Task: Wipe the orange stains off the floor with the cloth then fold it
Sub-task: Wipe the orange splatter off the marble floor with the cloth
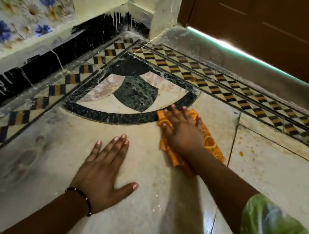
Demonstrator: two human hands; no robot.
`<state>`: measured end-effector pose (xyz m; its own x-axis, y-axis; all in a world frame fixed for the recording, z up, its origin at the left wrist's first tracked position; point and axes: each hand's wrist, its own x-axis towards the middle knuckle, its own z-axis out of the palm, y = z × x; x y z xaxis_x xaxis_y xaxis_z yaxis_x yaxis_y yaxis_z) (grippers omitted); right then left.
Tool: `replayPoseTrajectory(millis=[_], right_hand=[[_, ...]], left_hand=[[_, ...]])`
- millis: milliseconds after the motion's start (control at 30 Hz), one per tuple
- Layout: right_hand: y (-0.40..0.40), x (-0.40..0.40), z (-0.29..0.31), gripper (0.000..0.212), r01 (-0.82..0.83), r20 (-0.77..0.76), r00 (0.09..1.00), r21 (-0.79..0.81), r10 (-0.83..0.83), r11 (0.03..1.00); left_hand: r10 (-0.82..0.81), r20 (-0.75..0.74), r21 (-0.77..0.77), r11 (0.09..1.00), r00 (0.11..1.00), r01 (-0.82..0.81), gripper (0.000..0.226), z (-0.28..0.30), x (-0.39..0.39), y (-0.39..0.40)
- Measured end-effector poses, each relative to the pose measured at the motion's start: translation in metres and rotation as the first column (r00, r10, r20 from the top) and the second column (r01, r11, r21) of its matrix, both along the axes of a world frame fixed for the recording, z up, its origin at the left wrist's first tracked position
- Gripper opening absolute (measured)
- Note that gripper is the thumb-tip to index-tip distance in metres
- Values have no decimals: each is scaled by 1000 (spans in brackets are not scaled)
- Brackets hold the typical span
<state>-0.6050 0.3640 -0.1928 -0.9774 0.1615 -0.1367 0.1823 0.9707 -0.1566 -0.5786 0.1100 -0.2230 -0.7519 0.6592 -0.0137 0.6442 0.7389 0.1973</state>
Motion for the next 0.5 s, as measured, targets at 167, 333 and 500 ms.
replayPoseTrajectory(millis=[167,333,500], right_hand=[[-1,49,4,58,161,-37,986,30,-160,987],[-55,30,3,57,-120,-18,993,-15,120,993],[-8,-7,-3,55,47,-32,998,-8,-47,999]], left_hand=[[20,12,2,1000,1000,-20,96,0,2,1],[21,7,3,1000,1000,-21,95,1,1,2],[5,11,-16,1000,1000,-5,96,2,1,1]])
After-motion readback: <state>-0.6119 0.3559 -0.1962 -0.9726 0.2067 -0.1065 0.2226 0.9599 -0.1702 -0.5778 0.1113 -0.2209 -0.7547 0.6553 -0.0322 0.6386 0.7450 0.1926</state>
